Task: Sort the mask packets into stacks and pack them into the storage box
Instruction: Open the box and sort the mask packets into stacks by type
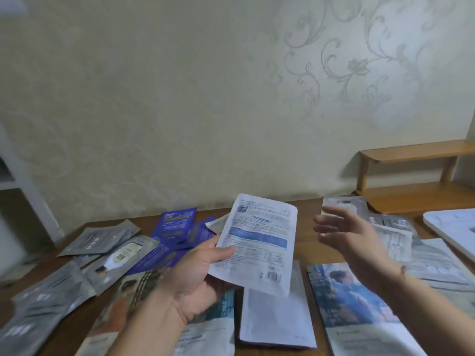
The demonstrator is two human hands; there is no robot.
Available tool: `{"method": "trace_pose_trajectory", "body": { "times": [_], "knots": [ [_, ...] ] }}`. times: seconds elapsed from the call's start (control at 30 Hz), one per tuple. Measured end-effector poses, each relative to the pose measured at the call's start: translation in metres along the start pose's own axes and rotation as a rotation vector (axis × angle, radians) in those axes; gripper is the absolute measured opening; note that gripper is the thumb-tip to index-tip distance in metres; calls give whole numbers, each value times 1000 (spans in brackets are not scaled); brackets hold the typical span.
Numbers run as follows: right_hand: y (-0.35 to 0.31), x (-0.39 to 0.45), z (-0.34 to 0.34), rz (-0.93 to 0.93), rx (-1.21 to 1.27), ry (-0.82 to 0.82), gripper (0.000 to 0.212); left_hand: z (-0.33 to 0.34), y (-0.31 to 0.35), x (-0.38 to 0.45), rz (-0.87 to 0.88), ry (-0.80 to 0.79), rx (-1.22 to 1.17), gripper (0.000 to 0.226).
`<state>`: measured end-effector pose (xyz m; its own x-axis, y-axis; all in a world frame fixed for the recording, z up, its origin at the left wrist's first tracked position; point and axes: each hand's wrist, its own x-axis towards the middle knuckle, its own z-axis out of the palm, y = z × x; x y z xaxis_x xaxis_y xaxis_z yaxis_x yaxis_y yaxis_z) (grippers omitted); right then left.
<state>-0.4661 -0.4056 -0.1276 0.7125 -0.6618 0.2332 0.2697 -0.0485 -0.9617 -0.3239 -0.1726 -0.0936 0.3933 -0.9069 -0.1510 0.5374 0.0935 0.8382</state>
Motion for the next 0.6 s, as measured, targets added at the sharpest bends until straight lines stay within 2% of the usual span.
{"method": "trace_pose_trajectory", "body": {
  "times": [0.03,0.07,0.13,0.17,0.23,0.33,0.4,0.47,0.53,0.6],
  "knots": [
    [0,2,-3,189,172,-194,56,7,-6,-11,0,-57,-19,42],
    [-2,1,-3,265,280,-361,61,14,-13,-20,-7,-109,-34,41],
    [-5,-4,0,217,411,-522,68,27,-27,-31,-36,-160,-33,41],
    [-8,-6,4,151,448,-539,65,33,-33,-35,-45,-184,-18,41],
    [-16,-8,10,34,479,-569,44,43,-43,-39,-63,-222,14,40],
    [-25,-7,12,6,490,-665,18,54,-52,-48,-28,-209,19,46],
    [-28,-7,11,2,469,-698,17,54,-61,-51,20,-100,41,60],
    [-34,-7,9,-6,364,-649,22,53,-74,-51,83,52,135,79],
    [-45,-6,9,-31,223,-581,28,57,-86,-52,43,64,144,106],
    [-57,-6,10,-71,67,-549,20,63,-92,-54,-101,-5,-84,113]
  ]
}}
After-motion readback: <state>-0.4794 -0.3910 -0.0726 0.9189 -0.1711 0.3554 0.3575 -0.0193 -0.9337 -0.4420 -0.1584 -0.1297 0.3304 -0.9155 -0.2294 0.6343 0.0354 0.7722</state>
